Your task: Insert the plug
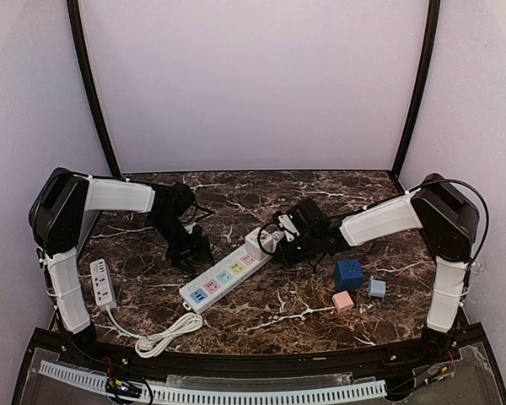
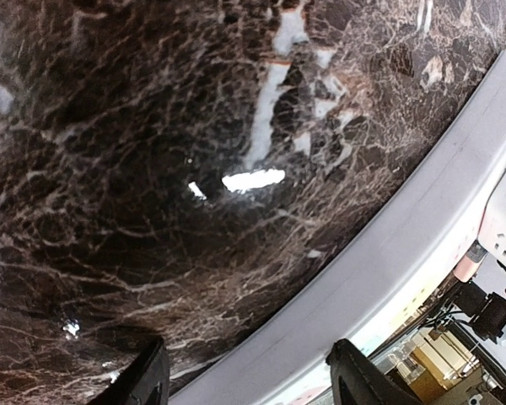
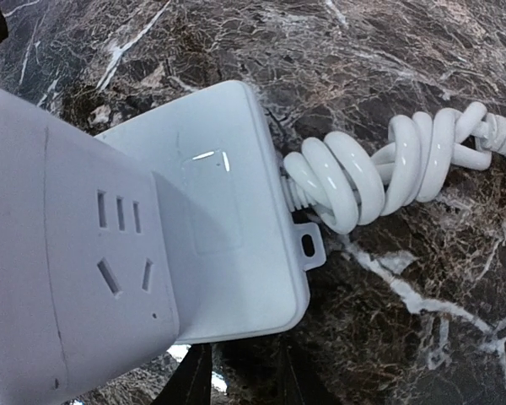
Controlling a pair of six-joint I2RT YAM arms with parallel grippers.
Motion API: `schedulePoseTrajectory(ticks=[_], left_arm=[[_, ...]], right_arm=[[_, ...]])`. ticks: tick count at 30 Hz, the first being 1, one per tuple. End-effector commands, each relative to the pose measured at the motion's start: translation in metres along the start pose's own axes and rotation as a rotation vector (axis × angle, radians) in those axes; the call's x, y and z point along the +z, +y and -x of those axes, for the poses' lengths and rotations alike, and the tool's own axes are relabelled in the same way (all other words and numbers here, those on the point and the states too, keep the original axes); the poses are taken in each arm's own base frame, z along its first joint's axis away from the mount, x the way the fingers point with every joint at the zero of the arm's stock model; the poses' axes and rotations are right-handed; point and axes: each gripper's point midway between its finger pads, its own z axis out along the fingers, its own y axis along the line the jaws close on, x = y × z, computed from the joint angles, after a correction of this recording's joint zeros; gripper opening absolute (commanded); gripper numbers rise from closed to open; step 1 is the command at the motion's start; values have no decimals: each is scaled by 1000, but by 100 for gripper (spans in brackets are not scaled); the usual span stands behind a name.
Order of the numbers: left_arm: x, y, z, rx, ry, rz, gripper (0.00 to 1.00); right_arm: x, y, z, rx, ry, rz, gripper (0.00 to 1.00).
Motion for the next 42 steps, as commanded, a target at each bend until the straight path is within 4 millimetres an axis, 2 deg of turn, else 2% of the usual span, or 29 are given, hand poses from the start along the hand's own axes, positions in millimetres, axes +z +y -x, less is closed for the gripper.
schedulePoseTrajectory(ticks=[1,4,7,11,15,20,22,25,29,32,37,42], left_arm=[[7,-1,-15,-32,28,-3,66],[4,-3,-13,-23,8,5,66],[-4,-3,-8,0,-23,36,66],[-17,-6,2,44,-69,80,67],[-35,-14,12,86,-119,107,69],[-55,-15,18,120,-174,158,75],[-62,-16,19,138,-198,166,79],[-76,-19,19,161,-239,175,85],[-91,-15,15,171,-287,197,92],[-98,-12,9,169,-301,209,98],[-105,-4,-1,171,-323,218,99],[-107,2,-15,150,-334,195,99]], right_arm=[[6,-6,-9,-34,63,-4,27],[-7,-3,-4,-47,60,3,28],[-29,2,2,-61,52,9,32],[-63,16,13,-97,32,53,43],[-98,24,14,-116,20,57,58],[-139,19,-6,-59,6,-10,76],[-159,16,-15,-34,-23,-37,81],[-176,17,-39,4,-52,-37,87],[-182,8,-80,73,-46,-47,93],[-181,-3,-103,123,-28,-89,99],[-174,-27,-133,172,27,-240,99],[-164,-41,-159,202,92,-322,95]])
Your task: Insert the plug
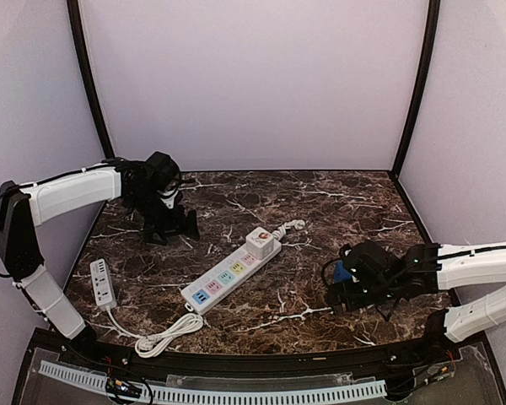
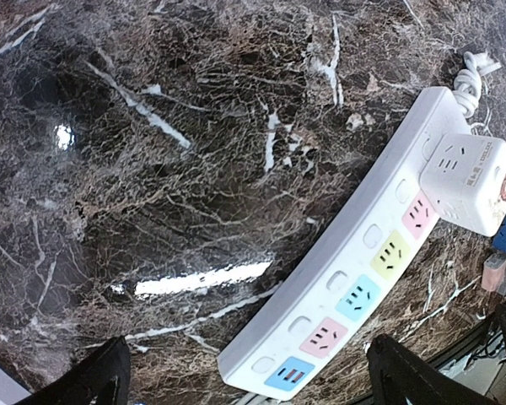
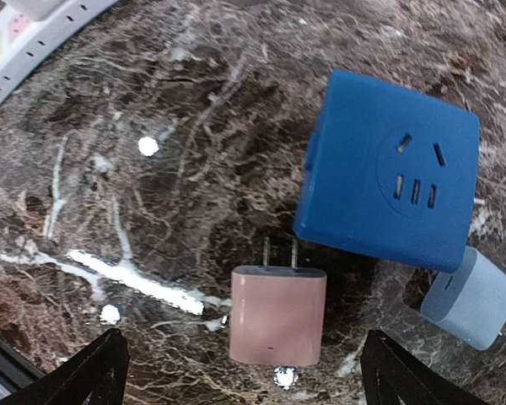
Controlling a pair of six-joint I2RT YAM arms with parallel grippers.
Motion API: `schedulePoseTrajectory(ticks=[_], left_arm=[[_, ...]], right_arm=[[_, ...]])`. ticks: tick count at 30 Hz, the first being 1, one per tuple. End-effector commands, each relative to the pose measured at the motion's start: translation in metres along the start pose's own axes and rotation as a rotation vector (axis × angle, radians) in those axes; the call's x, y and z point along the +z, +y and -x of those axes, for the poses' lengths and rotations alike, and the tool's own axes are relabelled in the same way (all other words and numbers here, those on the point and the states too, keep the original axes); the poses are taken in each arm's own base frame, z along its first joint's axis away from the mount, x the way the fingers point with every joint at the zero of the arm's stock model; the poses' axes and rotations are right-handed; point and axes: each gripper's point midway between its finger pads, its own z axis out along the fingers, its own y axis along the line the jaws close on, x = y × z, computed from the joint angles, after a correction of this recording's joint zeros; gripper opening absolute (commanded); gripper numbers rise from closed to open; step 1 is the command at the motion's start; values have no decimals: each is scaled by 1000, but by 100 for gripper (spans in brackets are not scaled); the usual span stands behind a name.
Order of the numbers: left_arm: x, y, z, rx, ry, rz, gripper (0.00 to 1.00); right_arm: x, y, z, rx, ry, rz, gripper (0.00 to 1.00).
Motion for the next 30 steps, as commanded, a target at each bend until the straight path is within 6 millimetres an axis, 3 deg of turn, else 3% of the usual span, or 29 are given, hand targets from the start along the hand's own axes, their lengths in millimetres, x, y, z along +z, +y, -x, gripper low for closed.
schedulePoseTrajectory(ticks=[1,11,21,30], left_arm=[[-9,8,-14,-15,-4,13,99],[-26,12,-24,-35,-31,9,96],[-33,21,-39,-52,-36,16,95],[-31,20,-42,-64,-37,-6,94]], right_arm=[[11,-22,-20,66,32,-107,94],[26,-24,-40,56,64,-77,81],[33,-17,-38,-3,58,-54,73],[39,-11,-39,-17,69,-48,56]])
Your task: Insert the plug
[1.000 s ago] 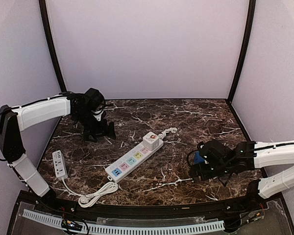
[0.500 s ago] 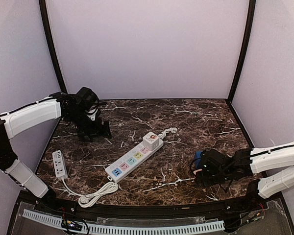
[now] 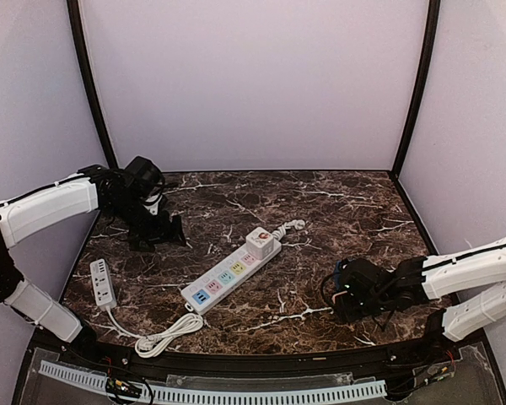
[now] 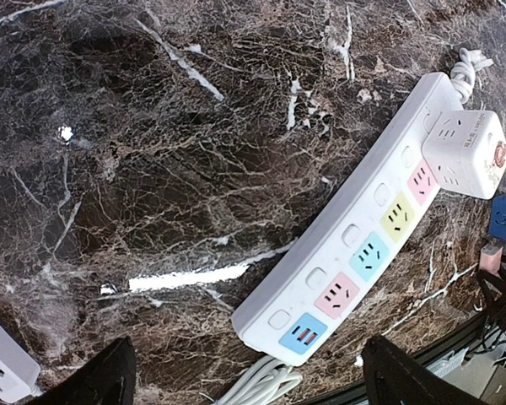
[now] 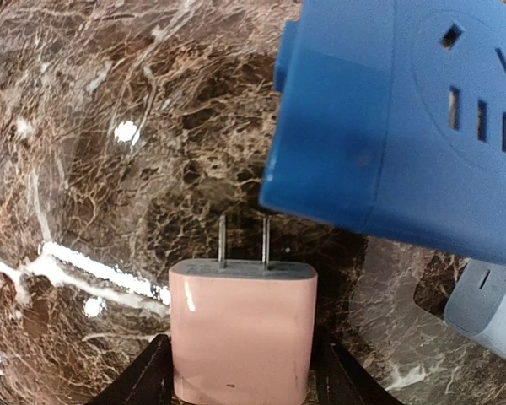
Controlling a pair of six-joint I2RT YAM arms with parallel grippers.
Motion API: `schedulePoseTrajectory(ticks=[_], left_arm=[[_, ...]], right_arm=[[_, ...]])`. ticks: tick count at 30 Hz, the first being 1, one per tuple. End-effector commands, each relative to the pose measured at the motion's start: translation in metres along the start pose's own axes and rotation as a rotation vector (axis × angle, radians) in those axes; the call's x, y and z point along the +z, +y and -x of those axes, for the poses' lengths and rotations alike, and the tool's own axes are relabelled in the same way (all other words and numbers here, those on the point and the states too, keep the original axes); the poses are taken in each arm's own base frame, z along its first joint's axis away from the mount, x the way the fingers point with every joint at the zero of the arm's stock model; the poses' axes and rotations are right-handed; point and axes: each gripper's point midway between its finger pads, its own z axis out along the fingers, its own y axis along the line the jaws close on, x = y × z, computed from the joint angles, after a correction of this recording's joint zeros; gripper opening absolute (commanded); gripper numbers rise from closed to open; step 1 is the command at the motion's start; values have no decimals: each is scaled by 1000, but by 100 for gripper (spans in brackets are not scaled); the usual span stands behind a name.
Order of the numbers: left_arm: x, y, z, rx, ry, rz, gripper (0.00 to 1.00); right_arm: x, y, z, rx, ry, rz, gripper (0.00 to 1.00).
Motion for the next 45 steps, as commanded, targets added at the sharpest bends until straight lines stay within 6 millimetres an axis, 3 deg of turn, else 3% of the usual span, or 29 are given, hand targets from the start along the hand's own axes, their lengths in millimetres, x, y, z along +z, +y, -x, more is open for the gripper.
schedulePoseTrajectory(ticks=[1,10,18,26,37,45], left_arm=[[-5,2,-8,-9,2,-4,94],[-18,-5,-9,-3,-5,-44,92],[-52,-36,-15,18,16,-195,92],[-81,-74,-21,-43,54,-415,88],[-101,-138,-27,-40,108,-664,86],[-102,-185,-35,6,171,-741,81]], right_arm=[[1,7,-1,-13,0,23,54],[-19,14,18,-50,-64,53,25],[-93,58,80,-169,-294,270,21],[-152,97,116,-320,-440,447,20],[-190,144,145,-494,-527,573,19],[-202,176,147,-610,-511,673,18]])
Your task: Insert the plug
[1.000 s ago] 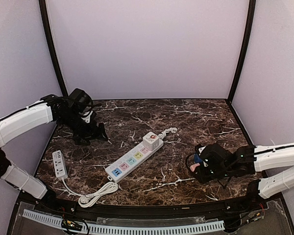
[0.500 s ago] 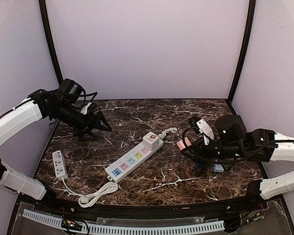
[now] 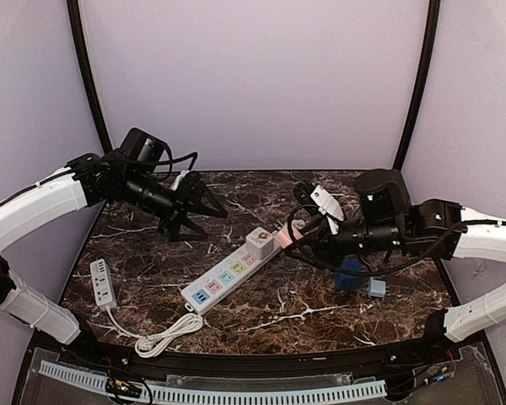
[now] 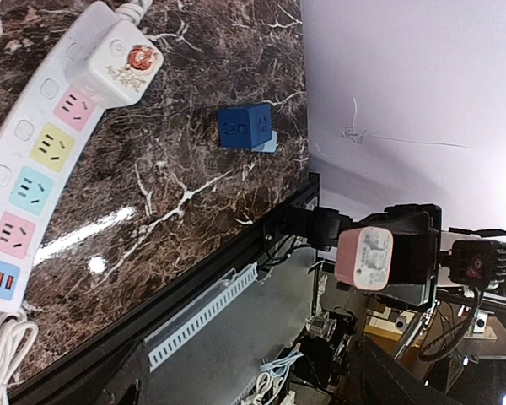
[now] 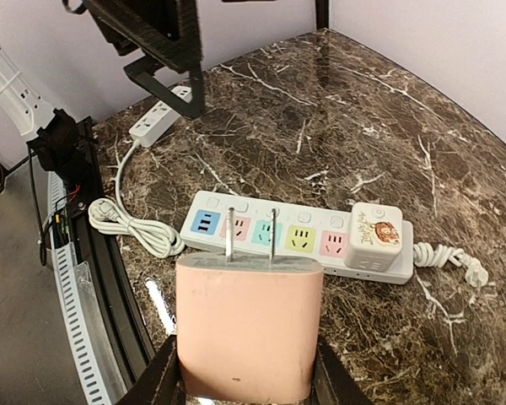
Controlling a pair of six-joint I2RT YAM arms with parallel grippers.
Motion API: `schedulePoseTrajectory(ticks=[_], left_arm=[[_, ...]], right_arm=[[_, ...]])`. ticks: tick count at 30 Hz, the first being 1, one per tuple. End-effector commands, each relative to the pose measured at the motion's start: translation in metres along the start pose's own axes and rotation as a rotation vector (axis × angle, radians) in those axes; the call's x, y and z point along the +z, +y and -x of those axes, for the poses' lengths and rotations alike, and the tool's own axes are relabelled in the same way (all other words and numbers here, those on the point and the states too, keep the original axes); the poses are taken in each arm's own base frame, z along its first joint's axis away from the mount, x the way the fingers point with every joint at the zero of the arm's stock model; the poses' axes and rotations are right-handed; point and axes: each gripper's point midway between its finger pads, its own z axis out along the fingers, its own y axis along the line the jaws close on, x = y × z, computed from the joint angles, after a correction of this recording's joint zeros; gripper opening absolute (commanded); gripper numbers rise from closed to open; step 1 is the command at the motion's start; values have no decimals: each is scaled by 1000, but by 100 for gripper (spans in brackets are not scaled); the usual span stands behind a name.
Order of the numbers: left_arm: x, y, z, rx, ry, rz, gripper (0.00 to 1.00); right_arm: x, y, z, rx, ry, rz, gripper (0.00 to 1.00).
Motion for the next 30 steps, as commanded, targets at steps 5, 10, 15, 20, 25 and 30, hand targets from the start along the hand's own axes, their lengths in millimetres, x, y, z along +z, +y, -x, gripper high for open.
schedulePoseTrajectory(ticks=[5,10,15,20,25,30], left_arm=[[21,-55,-3,56,64,-142,79],[39,-59,-7,60,106,-148,77],[53,-64,-14,71,157,-158,72],[60,-65,-16,68,177,-169,52],[61,-66,-15,68,179,-176,39],[62,-67,-15,61,178,-185,37]], right_arm=[[12,30,22,-101,-10,117,17],[18,33,25,-125,5,124,16],[21,33,26,-137,7,121,16],[21,30,26,-141,7,108,16],[21,28,23,-137,11,96,15],[24,25,17,-126,25,83,15]])
